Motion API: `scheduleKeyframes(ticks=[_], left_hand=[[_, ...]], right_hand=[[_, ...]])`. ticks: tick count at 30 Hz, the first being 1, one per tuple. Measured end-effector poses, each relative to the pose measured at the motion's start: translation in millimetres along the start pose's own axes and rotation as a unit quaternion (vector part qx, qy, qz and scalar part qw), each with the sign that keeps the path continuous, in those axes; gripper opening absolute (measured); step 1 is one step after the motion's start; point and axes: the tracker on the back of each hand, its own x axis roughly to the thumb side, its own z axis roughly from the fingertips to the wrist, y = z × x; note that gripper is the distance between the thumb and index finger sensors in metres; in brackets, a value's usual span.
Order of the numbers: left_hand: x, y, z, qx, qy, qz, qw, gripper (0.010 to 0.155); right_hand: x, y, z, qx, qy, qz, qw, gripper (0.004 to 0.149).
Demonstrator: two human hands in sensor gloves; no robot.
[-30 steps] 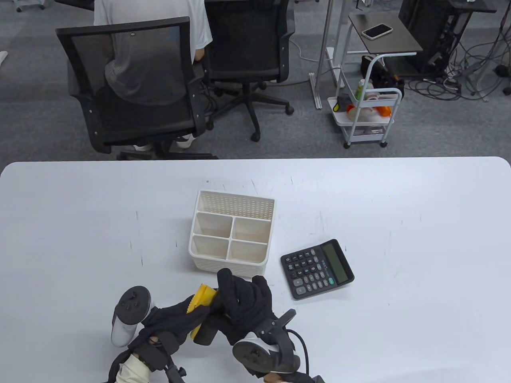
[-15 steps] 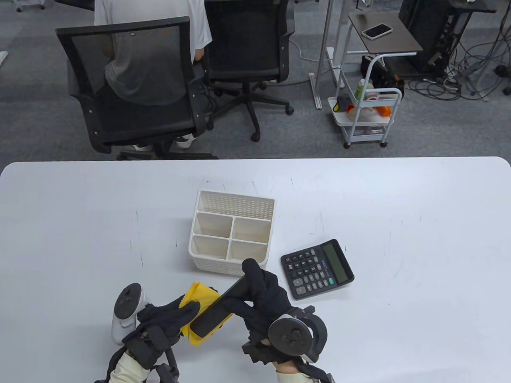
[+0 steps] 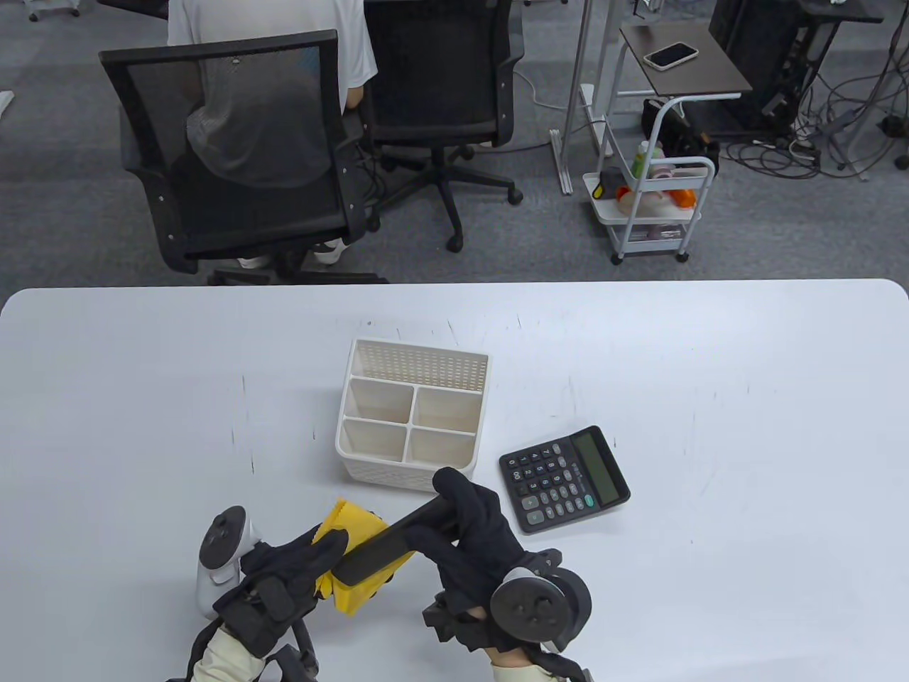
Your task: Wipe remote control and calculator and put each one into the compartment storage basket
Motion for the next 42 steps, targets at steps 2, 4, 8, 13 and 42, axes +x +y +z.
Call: scheduleKeyframes(ticks=[2,4,8,13,42], left_hand=[[-0.1,-2.0,-0.7,-0.011,0.003,-0.007,1.000,0.051],[-0.4,-1.6,-0.9,-0.008,0.001,0.007,1.000,0.051],[3.6,4.5,2.9,0.018,0.013,0.005,1.000,0.054],[12.8,8.7,7.8,0.044,0.026,-0.104,0.993,0.051],[21.8,26.8,21.0,0.176,-0.021,-0.123,0.977,0.044]], right_hand=[[-2.5,1.6,0.3,0.006,0.009,-0.012,1.000,0.070],[-6.4,0.2,0.0,0.004,0.018,-0.023,1.000,0.069],[-13.3,-10.0,-1.8,-0.027,0.046,-0.018,0.998,0.068],[-20.8,-10.9,-1.6,-0.012,0.063,-0.007,0.998,0.068],[-29.1,-47.6,-78.0,-0.063,0.054,0.096,0.992,0.051]])
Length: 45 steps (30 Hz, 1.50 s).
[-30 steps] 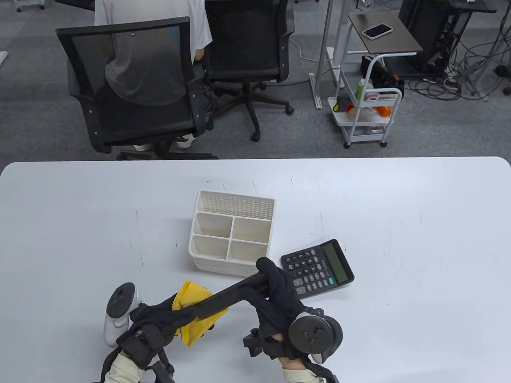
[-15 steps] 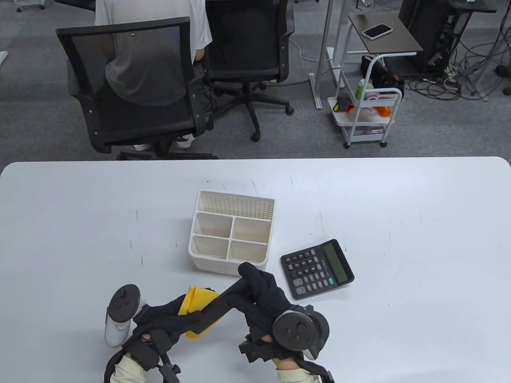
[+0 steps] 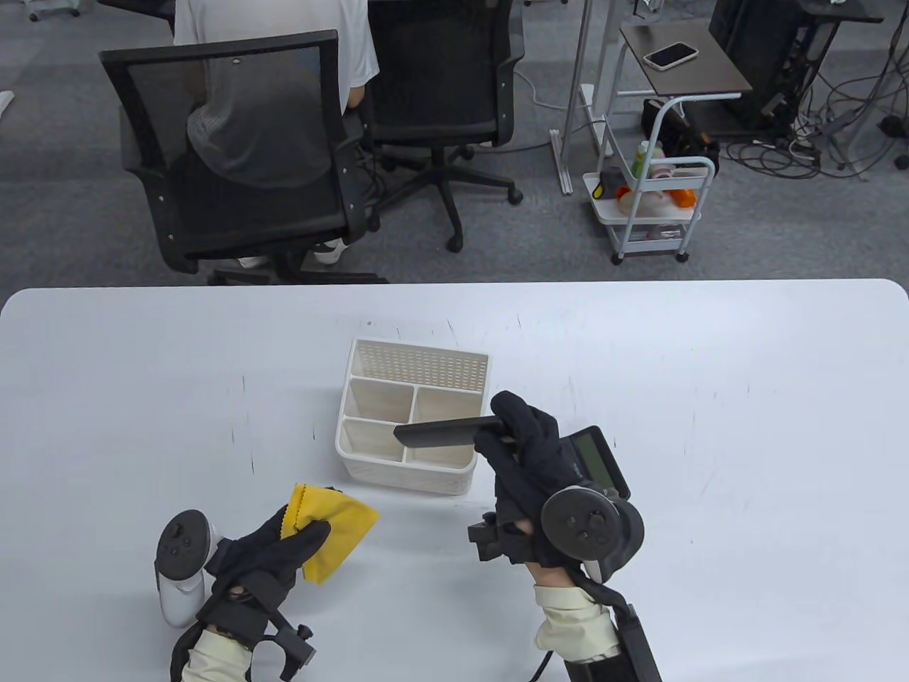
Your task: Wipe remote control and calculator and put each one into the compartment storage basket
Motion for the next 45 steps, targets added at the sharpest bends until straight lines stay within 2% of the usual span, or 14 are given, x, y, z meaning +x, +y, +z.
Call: scheduleKeyframes(ticks=[9,18,22,26,30,34,39,42,45], left_hand=[[-0.9,0.0,2.0,0.007,-0.005,0.036,0.999,0.045],[-1.7,-1.4,2.6,0.004,-0.003,0.039,0.999,0.046],[-1.5,-1.4,2.9,0.007,0.002,0.035,0.999,0.045],[-1.3,-1.1,3.3,0.013,0.002,0.029,1.000,0.046],[-1.1,-0.9,3.4,0.023,-0.003,0.014,1.000,0.046],[-1.5,-0.9,3.8,0.025,-0.003,0.010,1.000,0.046],[-0.5,-4.3,3.7,0.022,-0.002,0.013,1.000,0.046],[-0.2,-7.4,2.8,0.016,-0.001,0.010,1.000,0.046],[-1.0,-9.4,2.4,0.011,0.002,0.010,1.000,0.046]], right_hand=[[-26.0,47.0,-10.5,0.070,0.013,0.124,0.990,0.046],[-41.2,87.0,-6.0,0.122,0.022,0.163,0.979,0.046],[-42.7,95.3,-2.4,0.136,0.013,0.171,0.976,0.047],[-44.3,86.7,-4.0,0.133,0.025,0.165,0.977,0.054],[-54.9,59.8,-11.5,0.116,0.070,0.159,0.978,0.057],[-74.8,37.4,-12.9,0.143,0.118,0.180,0.966,0.070],[-118.8,15.5,-1.9,0.190,0.193,0.239,0.932,0.081],[-142.3,10.3,6.9,0.231,0.234,0.273,0.904,0.090],[-161.1,7.9,14.9,0.257,0.261,0.294,0.883,0.091]])
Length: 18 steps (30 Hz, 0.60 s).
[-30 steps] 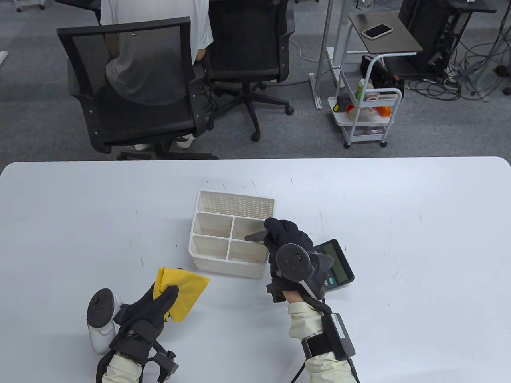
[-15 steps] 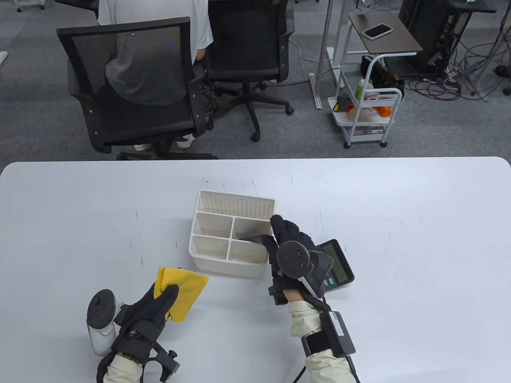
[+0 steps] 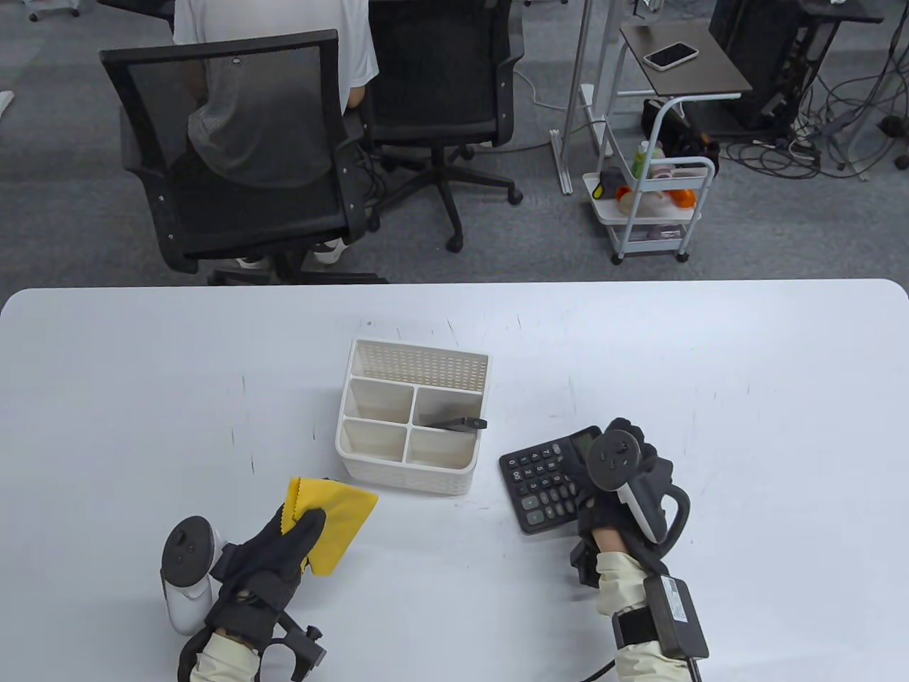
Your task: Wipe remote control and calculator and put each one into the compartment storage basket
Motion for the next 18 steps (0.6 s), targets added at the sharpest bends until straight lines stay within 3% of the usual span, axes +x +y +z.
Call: scheduleKeyframes(ticks=[7,12,18], left_hand=[[1.2,-1.6,1.9,-0.005,-0.001,0.009,1.000,0.046],[1.6,-2.6,2.6,-0.009,-0.002,0.009,1.000,0.046],[2.2,-1.7,3.9,-0.003,-0.003,0.013,1.000,0.046]], right_hand=[[-24.2,16.4,-9.2,0.026,0.068,-0.023,0.997,0.077],[-30.8,23.2,-14.7,0.052,0.096,-0.030,0.994,0.074],[-36.6,22.2,-19.3,0.061,0.130,-0.087,0.986,0.055]])
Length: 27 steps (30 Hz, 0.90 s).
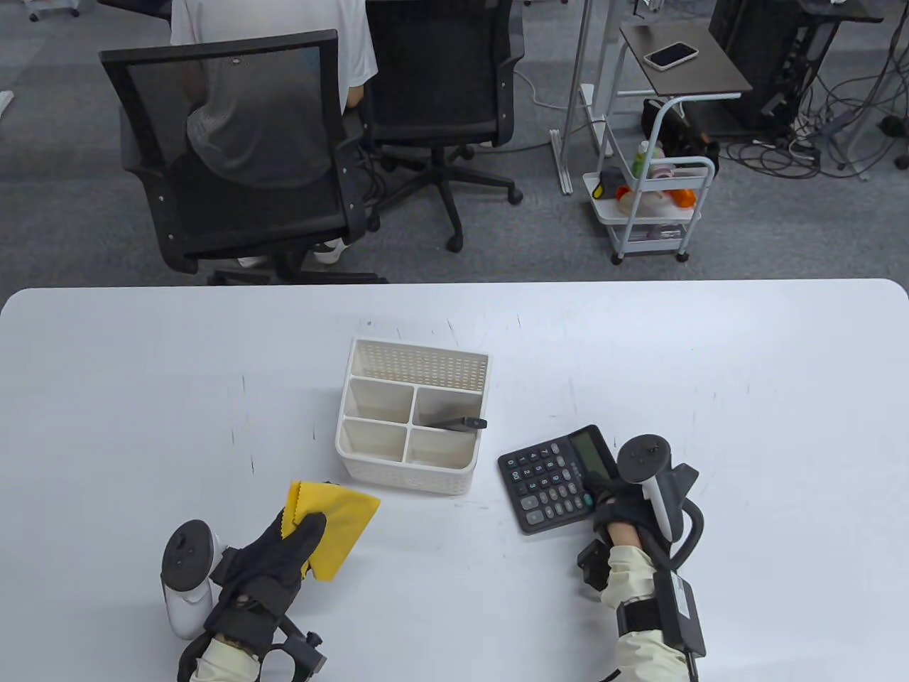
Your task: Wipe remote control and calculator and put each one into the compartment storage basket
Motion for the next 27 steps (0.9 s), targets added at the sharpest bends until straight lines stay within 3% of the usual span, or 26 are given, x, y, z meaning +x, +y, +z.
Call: scheduleKeyframes(ticks=[4,11,15,21,27], left_hand=[[0.7,0.8,0.5,0.003,-0.001,0.002,1.000,0.046],[-0.3,0.0,0.0,-0.001,0.003,0.002,1.000,0.046],[-0.2,-0.1,0.3,0.000,0.005,0.002,1.000,0.046],[0.5,-3.5,-2.0,-0.010,0.003,0.008,1.000,0.046],[1.8,-7.8,-4.3,-0.033,-0.009,0.002,0.999,0.047]], right_hand=[[-2.8,-5.3,3.5,0.023,0.022,-0.071,0.997,0.048],[1.8,-7.3,15.6,0.024,-0.003,-0.183,0.983,0.045],[1.8,-2.8,21.9,0.031,-0.011,-0.189,0.981,0.049],[-1.1,-1.3,40.6,0.025,-0.010,-0.268,0.963,0.050],[-4.9,-20.7,68.8,-0.011,-0.019,-0.363,0.932,0.050]])
